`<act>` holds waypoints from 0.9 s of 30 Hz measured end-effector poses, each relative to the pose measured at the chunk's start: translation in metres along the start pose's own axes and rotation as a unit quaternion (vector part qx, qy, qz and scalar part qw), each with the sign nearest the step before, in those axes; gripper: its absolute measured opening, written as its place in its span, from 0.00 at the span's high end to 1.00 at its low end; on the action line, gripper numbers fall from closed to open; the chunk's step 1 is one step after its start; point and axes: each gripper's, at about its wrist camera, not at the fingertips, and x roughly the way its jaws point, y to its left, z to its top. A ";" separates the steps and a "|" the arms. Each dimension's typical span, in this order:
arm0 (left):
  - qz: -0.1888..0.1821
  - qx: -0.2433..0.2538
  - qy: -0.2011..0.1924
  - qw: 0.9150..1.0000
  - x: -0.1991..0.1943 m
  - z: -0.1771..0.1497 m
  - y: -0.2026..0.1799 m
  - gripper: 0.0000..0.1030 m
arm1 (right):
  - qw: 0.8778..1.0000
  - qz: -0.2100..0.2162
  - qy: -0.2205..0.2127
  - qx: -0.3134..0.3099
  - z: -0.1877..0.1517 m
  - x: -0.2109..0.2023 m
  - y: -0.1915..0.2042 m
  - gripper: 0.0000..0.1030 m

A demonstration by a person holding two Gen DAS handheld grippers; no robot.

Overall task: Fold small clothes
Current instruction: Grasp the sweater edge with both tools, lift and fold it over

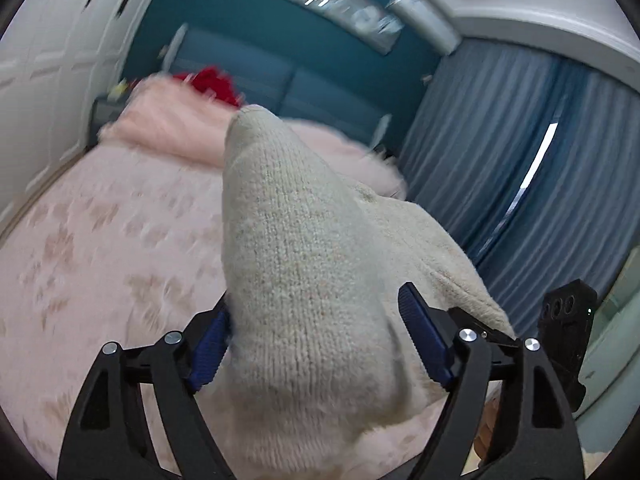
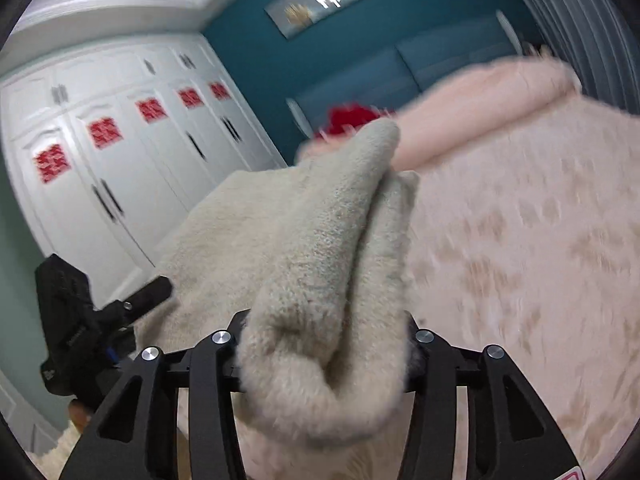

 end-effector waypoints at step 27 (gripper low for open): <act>0.075 -0.170 0.197 0.963 0.126 -0.071 0.117 0.53 | 0.997 0.038 0.070 0.023 0.025 0.102 0.006 0.72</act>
